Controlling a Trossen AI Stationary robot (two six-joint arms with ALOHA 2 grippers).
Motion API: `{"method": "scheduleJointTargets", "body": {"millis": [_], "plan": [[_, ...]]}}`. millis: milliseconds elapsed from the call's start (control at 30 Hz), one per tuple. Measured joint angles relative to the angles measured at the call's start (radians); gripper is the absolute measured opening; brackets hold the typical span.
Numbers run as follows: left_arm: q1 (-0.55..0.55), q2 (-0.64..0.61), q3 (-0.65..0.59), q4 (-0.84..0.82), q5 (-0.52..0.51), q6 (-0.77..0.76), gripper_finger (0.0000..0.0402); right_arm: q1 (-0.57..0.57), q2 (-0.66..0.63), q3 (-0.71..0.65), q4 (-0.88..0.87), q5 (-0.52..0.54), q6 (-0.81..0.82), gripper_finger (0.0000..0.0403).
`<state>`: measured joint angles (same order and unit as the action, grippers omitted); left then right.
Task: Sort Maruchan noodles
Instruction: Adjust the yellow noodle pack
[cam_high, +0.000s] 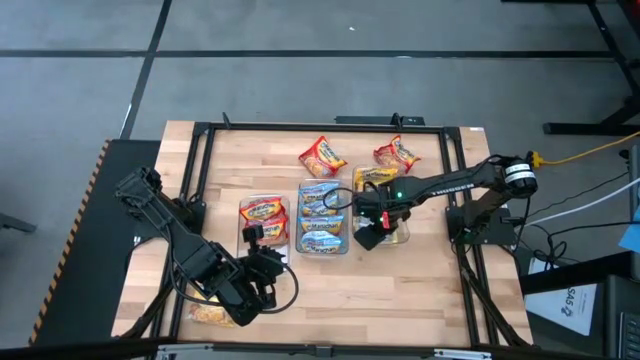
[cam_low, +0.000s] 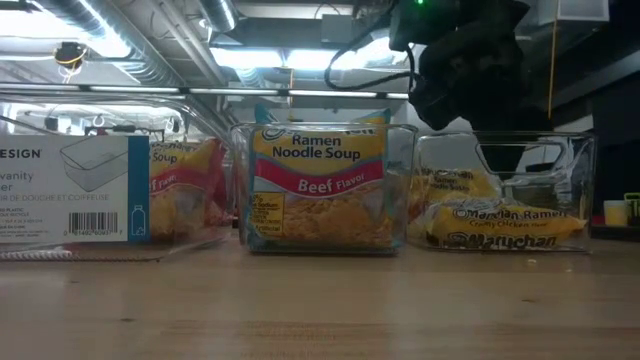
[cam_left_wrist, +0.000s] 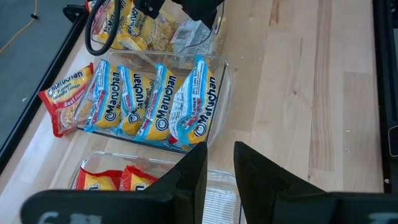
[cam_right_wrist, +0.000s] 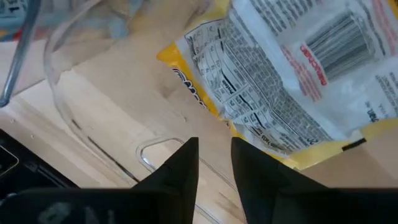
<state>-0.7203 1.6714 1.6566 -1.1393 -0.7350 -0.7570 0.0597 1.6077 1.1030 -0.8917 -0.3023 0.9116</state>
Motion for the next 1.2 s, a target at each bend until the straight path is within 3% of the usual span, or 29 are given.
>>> {"method": "scheduleJointTargets", "body": {"millis": [167, 400, 800, 900, 1067, 1200], "plan": [[-0.001, 0.0, 0.0, 0.001, 0.0, 0.0, 0.0073, 0.0, 0.019, -0.001, 0.0, 0.003, 0.025, 0.0097], [-0.003, 0.0, 0.0, 0.006, 0.0, 0.0, 0.0073, -0.001, 0.14, -0.002, 0.017, -0.053, 0.029, 0.0097], [-0.003, 0.0, 0.0, 0.007, 0.0, 0.0, 0.0073, -0.001, 0.158, 0.001, 0.023, -0.054, 0.023, 0.0095], [-0.003, 0.0, 0.0, 0.008, 0.0, 0.0, 0.0073, -0.001, 0.158, 0.0, 0.024, -0.052, 0.023, 0.0079], [-0.003, 0.0, 0.0, 0.008, 0.0, 0.0, 0.0073, -0.001, 0.159, 0.0, 0.03, -0.044, 0.002, 0.0016], [-0.003, 0.0, 0.0, 0.008, 0.0, 0.0, 0.0073, -0.001, 0.159, -0.001, 0.032, -0.048, -0.004, 0.0007]]}}
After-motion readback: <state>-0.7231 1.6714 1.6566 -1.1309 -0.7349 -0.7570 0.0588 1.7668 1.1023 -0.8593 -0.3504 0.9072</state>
